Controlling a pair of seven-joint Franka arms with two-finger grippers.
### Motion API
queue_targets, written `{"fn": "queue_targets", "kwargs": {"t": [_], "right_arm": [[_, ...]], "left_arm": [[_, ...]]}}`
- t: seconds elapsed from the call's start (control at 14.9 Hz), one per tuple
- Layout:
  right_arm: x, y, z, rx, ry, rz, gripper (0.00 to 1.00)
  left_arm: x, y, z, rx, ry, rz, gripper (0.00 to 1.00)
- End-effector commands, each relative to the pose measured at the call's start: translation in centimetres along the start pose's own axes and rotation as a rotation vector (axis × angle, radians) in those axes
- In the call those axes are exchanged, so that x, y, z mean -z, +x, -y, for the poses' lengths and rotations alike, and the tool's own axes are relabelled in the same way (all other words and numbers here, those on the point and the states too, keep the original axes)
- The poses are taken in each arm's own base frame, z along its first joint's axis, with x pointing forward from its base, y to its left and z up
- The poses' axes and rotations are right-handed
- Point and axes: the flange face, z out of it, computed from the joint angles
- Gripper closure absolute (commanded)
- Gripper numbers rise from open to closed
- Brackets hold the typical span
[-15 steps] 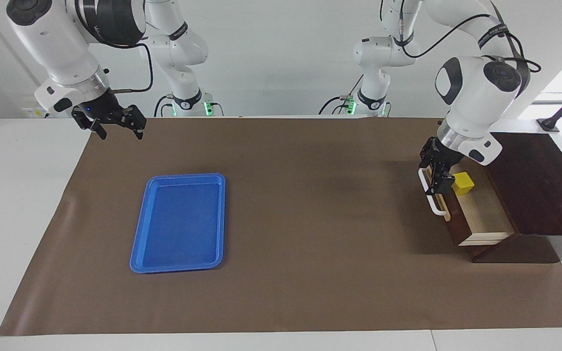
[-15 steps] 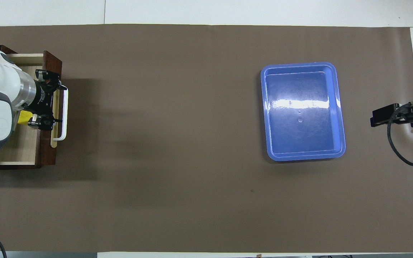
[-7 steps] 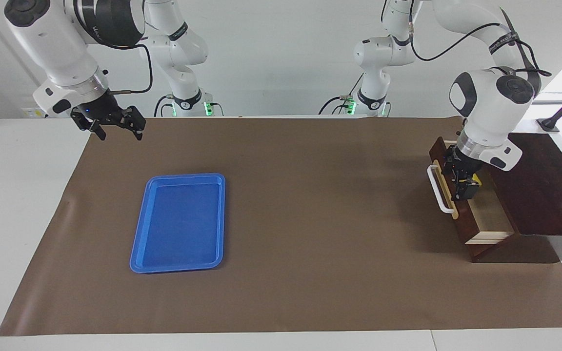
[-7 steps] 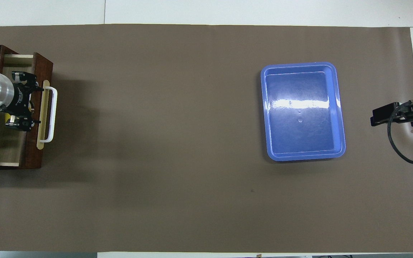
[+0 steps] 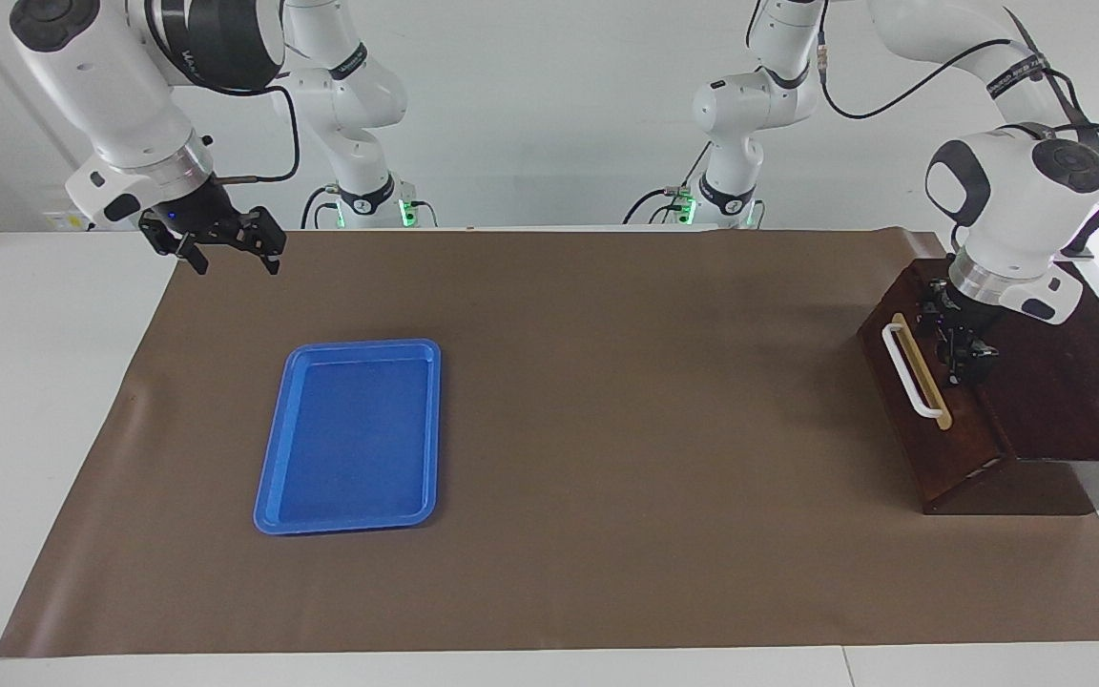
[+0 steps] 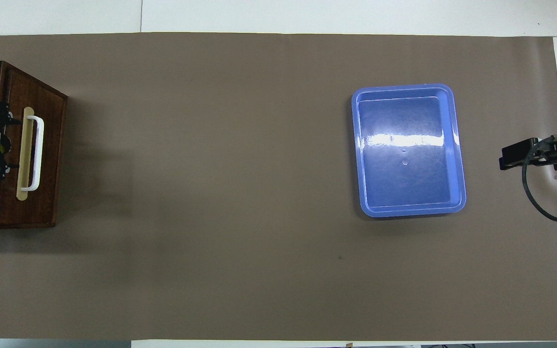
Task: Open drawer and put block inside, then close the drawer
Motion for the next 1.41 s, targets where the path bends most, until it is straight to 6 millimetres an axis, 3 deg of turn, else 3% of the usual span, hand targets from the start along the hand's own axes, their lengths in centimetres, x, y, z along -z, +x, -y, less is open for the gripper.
{"fn": "queue_targets", "kwargs": {"t": [0.0,0.2,0.34,0.4,0.54,0.74,0.94,1.07,1.34], "right_arm": [[0.4,-0.3,0.0,-0.014,-0.009,0.004,0.0],[0.4,-0.3,-0.1,-0.016,-0.009,0.004,0.0],[0.4,-0.3,-0.5,-0.022,-0.008,0.004,0.0],[0.4,-0.3,-0.5,-0.022,-0.008,0.004,0.0],[0.4,-0.3,-0.4,-0.02,-0.008,0.004,0.0],[0.4,-0.3,-0.5,-0.022,-0.008,0.004,0.0],[0.4,-0.3,-0.4,-0.02,-0.008,0.004,0.0],[0.4,-0.3,-0.5,-0.022,-0.008,0.004,0.0],[0.4,-0.3,-0.4,-0.02,-0.008,0.004,0.0]], "left_arm": [[0.4,0.3,0.2,-0.029,-0.01,-0.021,0.0],[0.3,3.0,1.0,-0.044,0.001,-0.025,0.0],[1.4,2.2,0.8,-0.084,-0.006,-0.026,0.0],[2.8,1.6,0.4,-0.123,-0.018,-0.028,0.0],[6.4,-1.7,-0.1,-0.214,-0.043,-0.031,0.0],[10.1,-5.8,1.0,-0.477,-0.021,-0.013,0.0],[12.2,-6.9,0.7,-0.636,0.005,0.036,0.0],[12.5,-7.4,0.9,-0.92,0.041,0.126,0.0],[13.6,-7.4,1.5,-1.268,0.059,0.176,0.0]]}}
